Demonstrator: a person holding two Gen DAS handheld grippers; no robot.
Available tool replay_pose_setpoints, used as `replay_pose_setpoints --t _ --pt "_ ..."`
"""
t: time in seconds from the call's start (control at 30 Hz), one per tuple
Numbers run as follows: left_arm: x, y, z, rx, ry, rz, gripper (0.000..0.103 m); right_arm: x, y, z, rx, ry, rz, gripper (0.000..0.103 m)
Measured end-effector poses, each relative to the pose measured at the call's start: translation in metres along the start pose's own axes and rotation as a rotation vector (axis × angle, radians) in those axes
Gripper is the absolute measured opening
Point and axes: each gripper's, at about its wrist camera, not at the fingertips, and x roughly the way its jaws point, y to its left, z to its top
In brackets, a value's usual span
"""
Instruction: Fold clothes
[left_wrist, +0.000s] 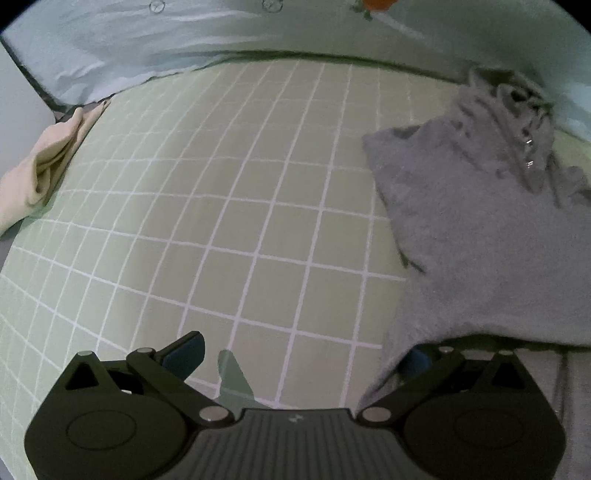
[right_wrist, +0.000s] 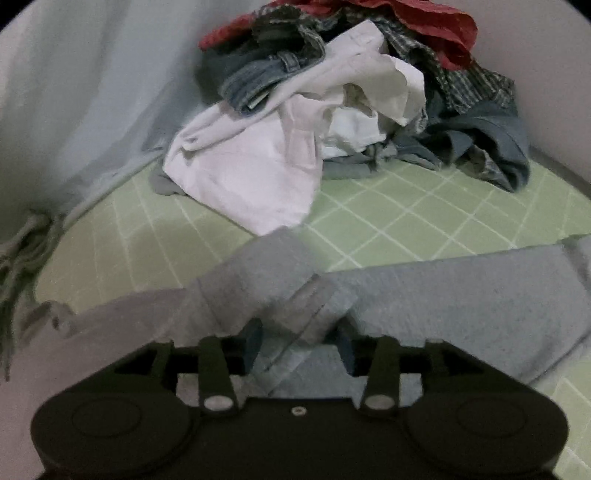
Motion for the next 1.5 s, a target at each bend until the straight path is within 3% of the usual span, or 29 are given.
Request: replay_pose_setpoints --t 0.13,0.2,0.23,0.27,0.33,0.47,0.63,0.8,0.9,0.97,1.07,1.17,1.33,1.5 --pt "-0.009 0.005 -0.005 -0.005 -0.019 -0.029 0.103 0.002 -0.005 0.001 0.025 0.019 0.009 0.052" --pt "-0.012 0.01 -0.007 -0.033 -0.019 -0.042 0.103 0.004 -0.005 0.003 0.027 0.018 0.015 0.049" --pt "-0.015 0.013 -0.009 -0.045 -0.023 -0.047 0.103 0.005 -0.004 0.003 0.021 0.017 0.02 0.045" --pt "-0.017 0.015 -0.01 -0.053 -0.028 -0.05 0.103 0.005 -0.003 0.004 0.007 0.016 0.027 0.028" --pt "-0.022 0.019 -0.012 -0.069 -0.04 -0.055 0.103 0.002 0.002 0.005 -0.024 0.007 0.041 0.01" --pt "-0.033 0.027 -0.015 -0.095 -0.067 -0.063 0.103 -0.025 0.023 0.007 -0.141 -0.098 0.064 0.007" --pt "-0.044 0.031 -0.018 -0.098 -0.097 -0.08 0.103 -0.055 0.074 0.0 -0.251 -0.141 0.247 0.006" --pt "-0.054 0.032 -0.021 -0.085 -0.13 -0.094 0.103 -0.065 0.138 -0.044 -0.376 -0.01 0.446 0.007" --pt "-0.063 0.031 -0.022 -0.066 -0.158 -0.103 0.103 -0.065 0.163 -0.077 -0.501 0.069 0.465 0.027" --pt "-0.07 0.028 -0.021 -0.045 -0.177 -0.107 0.103 -0.071 0.165 -0.083 -0.539 0.067 0.483 0.044" --pt "-0.079 0.02 -0.019 -0.006 -0.2 -0.122 0.103 -0.08 0.15 -0.075 -0.487 0.047 0.488 0.066" --pt "-0.083 0.001 -0.011 0.037 -0.208 -0.146 0.103 -0.086 0.132 -0.07 -0.451 -0.017 0.41 0.097" --pt "-0.082 -0.046 0.001 0.149 -0.207 -0.187 0.103 -0.074 0.091 -0.054 -0.387 -0.095 0.216 0.101" --pt "-0.071 -0.104 0.009 0.279 -0.177 -0.233 0.103 -0.042 0.049 -0.037 -0.305 -0.056 0.095 0.103"
